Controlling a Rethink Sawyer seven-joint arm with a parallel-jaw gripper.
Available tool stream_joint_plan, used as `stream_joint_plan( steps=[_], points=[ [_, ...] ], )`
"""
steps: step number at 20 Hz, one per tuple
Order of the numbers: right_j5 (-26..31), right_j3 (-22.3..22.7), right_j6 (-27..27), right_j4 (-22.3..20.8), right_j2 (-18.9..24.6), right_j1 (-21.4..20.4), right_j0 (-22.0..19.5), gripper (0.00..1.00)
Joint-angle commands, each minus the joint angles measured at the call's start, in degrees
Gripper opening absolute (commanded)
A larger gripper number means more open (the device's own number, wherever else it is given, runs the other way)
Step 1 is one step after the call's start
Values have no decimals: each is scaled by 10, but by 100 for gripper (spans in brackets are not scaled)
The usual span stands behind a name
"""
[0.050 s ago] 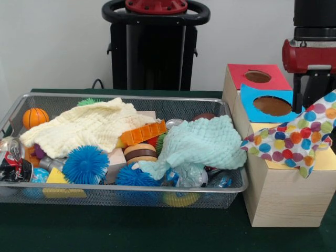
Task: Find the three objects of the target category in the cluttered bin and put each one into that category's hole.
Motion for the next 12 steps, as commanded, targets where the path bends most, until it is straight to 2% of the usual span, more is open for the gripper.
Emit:
stream_joint_plan(
  steps=[1, 6, 12],
  points=[
    [50, 30, 126, 21, 4, 2, 2, 100],
    [71, 38, 135, 21, -12, -8, 15, 100],
    [111, 71, 123, 19, -27, -51, 18, 100]
  ],
)
